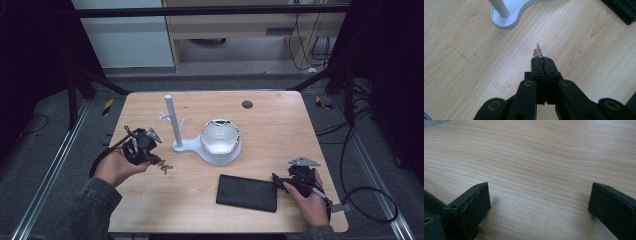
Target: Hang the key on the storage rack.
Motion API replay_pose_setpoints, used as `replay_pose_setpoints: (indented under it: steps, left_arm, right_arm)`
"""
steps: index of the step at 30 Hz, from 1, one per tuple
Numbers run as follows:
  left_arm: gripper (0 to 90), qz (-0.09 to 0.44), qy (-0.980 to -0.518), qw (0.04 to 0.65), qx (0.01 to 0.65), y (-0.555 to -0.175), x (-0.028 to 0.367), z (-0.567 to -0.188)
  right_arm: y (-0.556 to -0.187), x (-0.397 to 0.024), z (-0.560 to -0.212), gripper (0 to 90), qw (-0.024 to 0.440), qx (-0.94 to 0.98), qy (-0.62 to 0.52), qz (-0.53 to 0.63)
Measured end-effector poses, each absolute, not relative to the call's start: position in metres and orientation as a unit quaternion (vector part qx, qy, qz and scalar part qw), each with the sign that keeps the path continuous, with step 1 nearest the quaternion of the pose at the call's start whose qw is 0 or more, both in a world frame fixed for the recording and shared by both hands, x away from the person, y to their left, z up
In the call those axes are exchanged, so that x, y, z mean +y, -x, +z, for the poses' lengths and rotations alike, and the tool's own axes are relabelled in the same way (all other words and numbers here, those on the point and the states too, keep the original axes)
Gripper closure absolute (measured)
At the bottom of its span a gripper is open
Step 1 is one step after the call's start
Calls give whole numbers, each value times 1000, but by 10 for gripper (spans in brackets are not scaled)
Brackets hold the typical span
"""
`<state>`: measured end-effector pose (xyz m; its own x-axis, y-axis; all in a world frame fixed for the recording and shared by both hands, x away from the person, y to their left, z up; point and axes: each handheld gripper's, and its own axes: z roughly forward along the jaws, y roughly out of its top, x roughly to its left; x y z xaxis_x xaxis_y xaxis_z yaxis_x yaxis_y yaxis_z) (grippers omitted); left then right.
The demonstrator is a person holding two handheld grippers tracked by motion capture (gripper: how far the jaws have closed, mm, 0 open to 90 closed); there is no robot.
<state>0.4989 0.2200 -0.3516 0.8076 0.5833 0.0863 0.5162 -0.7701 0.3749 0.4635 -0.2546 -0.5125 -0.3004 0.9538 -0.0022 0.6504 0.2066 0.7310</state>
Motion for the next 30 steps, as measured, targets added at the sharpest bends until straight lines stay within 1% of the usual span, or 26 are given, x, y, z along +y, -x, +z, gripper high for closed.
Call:
replay_pose_setpoints:
  steps: [10, 13, 21, 30]
  left_arm:
    - [886, 117, -932, 188, 288, -499, 216, -316]
    - [886, 121, -927, 203, 292, -500, 217, -303]
    - [886, 134, -919, 220, 298, -503, 220, -276]
    - [887, 134, -919, 223, 298, -505, 223, -267]
  right_arm:
    - [-464, -254, -513, 34, 234, 739, -543, 322]
    - [-464, -254, -513, 33, 235, 740, -542, 322]
    - [-464, -254, -513, 35, 235, 740, -543, 320]
    - [-464, -254, -513, 36, 235, 739, -544, 320]
